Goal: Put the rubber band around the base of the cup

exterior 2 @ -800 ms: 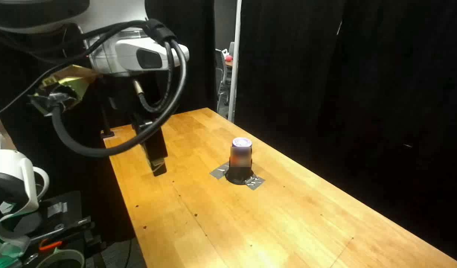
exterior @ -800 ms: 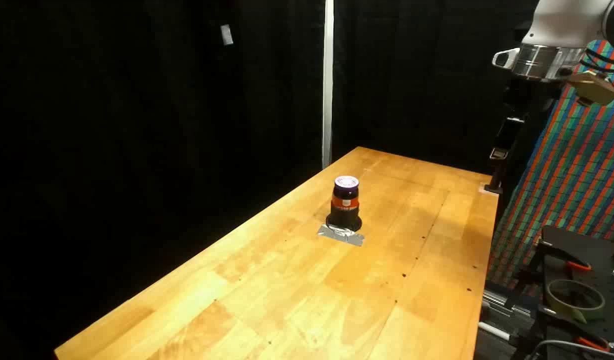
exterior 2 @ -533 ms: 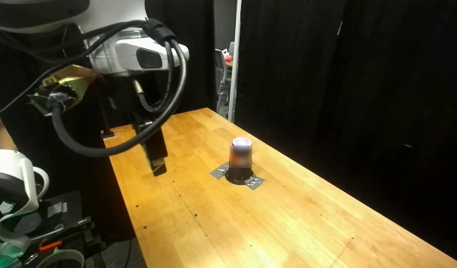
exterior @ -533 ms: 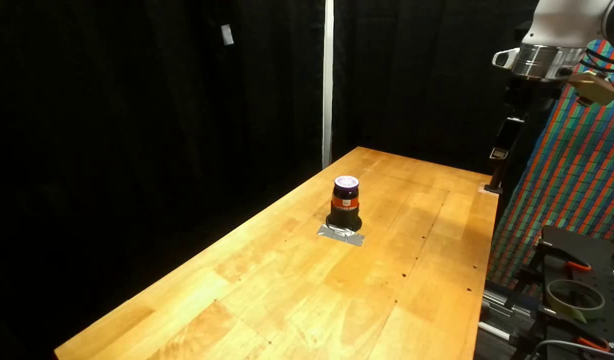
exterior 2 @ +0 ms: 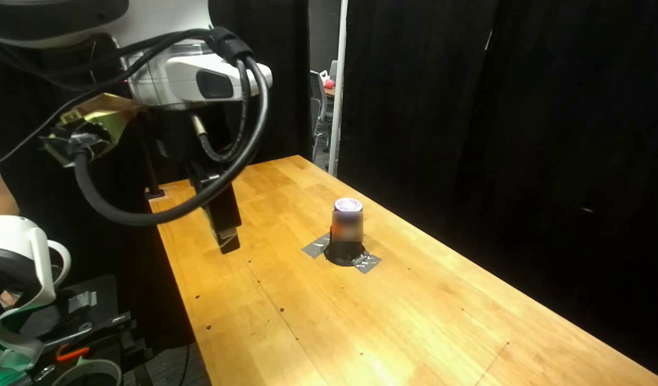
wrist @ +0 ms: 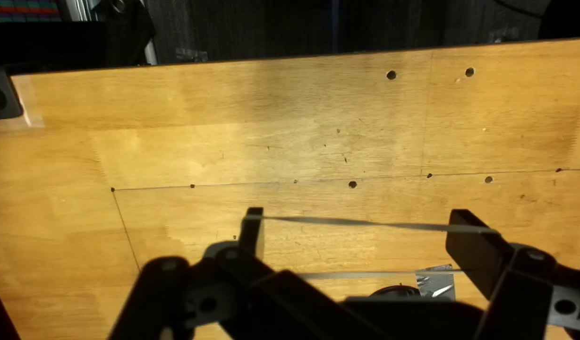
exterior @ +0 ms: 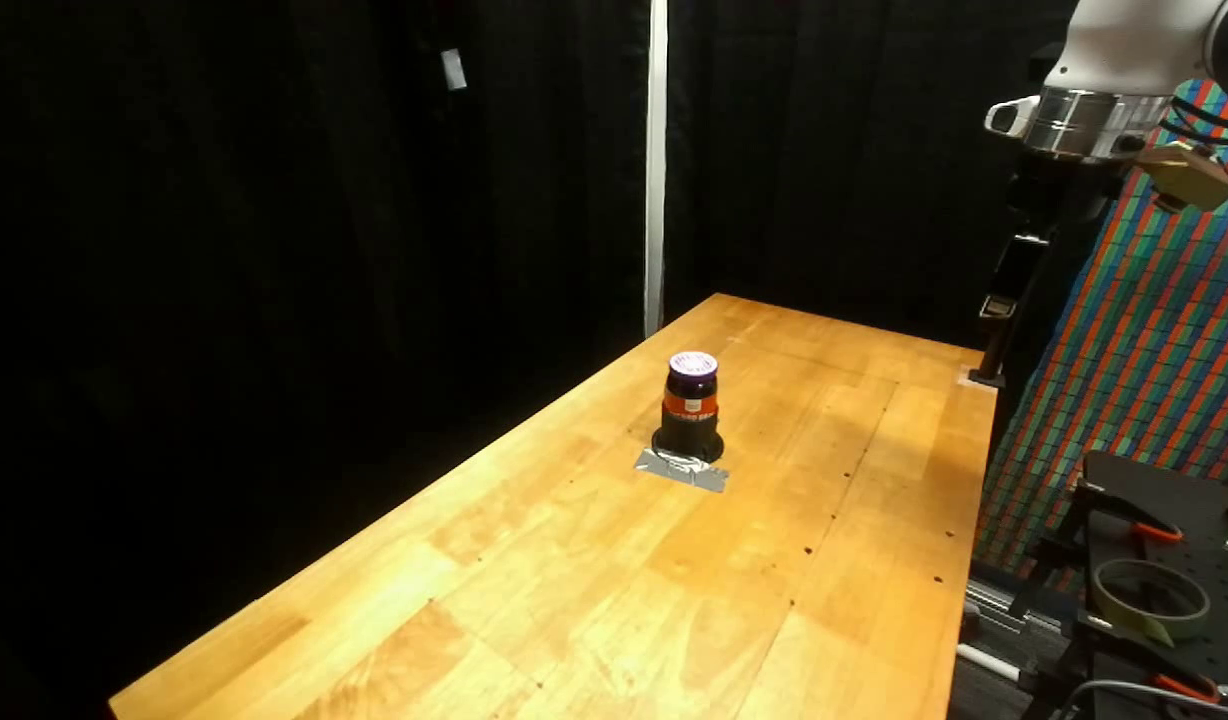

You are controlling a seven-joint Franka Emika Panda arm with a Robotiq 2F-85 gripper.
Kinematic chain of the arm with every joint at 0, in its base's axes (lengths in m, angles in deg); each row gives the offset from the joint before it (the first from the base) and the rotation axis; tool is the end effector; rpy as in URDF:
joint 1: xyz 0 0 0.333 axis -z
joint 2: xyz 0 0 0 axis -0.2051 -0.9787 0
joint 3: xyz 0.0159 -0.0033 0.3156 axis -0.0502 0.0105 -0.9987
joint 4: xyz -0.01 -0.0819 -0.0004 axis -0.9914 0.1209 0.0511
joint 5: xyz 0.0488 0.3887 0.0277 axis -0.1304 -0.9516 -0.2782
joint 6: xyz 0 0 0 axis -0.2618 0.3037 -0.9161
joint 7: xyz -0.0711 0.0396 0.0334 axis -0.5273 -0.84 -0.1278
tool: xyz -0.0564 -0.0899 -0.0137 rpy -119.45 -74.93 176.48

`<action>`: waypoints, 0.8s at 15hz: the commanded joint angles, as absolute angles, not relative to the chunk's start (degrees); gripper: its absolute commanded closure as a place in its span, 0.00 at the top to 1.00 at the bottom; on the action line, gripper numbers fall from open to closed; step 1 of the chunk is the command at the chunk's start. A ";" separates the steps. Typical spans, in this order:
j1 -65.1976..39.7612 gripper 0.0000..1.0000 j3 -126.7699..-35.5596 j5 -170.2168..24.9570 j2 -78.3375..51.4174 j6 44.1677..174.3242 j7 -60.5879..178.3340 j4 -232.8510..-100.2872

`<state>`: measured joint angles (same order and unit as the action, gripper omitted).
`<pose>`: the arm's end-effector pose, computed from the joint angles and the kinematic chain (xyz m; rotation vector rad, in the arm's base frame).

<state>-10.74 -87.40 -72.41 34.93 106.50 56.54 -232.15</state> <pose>0.3597 0.0052 0.3876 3.0766 0.0164 0.1564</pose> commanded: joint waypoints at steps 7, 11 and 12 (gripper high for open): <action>-11.69 1.00 -87.91 -73.15 30.98 108.79 57.82 -228.78; -12.83 1.00 -90.04 -74.02 21.87 113.58 61.08 -220.85; -13.04 1.00 -90.89 -73.64 18.83 114.62 62.21 -218.21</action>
<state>-12.11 -89.05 -73.11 27.93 111.91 59.17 -226.12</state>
